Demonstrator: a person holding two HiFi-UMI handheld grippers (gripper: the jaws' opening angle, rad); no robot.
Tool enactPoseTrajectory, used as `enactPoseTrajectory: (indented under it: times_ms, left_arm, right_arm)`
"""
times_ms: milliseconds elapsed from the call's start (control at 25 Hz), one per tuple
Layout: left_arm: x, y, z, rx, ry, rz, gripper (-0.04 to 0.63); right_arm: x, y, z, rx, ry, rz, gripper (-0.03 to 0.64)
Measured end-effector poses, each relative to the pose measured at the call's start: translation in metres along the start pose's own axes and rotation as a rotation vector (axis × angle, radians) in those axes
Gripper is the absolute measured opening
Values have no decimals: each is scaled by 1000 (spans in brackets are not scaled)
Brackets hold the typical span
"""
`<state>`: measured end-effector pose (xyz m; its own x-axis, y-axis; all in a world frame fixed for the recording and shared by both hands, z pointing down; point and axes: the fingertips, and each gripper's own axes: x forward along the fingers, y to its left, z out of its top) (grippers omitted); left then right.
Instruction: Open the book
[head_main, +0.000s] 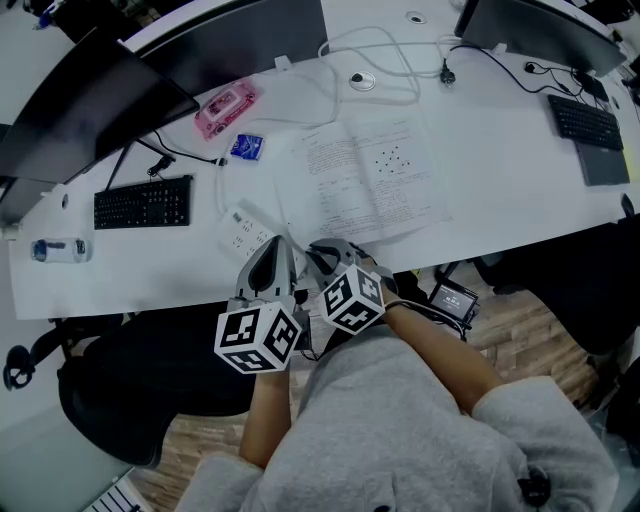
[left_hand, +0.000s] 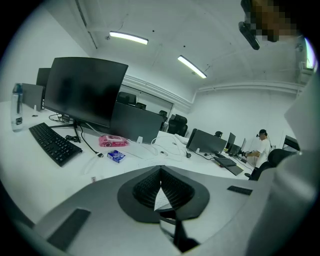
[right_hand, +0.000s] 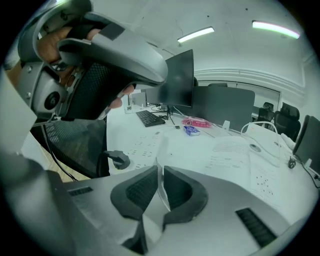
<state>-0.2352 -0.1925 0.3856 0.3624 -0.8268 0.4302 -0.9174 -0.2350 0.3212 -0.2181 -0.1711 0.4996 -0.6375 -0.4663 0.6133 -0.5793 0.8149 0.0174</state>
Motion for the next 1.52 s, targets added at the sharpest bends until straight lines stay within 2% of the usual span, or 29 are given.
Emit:
enactPoseTrajectory:
  times_ms: [200,320,480,640,760,1000,1280,1360,1520]
  left_arm:
    - [2,0,0,-3,0,0,9]
    - [2,1,1,-7,-2,1,9]
    - [1,2,2,-9,-5,3,9]
    - [0,4,5,-11,-9,6,9]
    - [1,3,6,-7,-11,3,9]
    - [0,-7,7,-2,-23,-20,9]
    - [2,-18,15,20,-49,-57,9]
    - [1,-19,14,16,-51,-60,9]
    - [-1,-23,16,54,-60,-61,9]
  right_arm:
    - [7,2,-14,12,42,4,54]
    - [12,6,-21,70,81,43,60]
    - [13,12,-31,155,137,123,129]
    - [6,11,-34,241,149,168,129]
    - [-9,2,-30,254,128,160,129]
    - [-63,-35,-16,210,39,63,127]
    - [-158,-105,8,158,-113,-115,75]
    - [-191,-123,11,148,-162,-184,72]
    - [-251,-158,17,179,-263,-354,69]
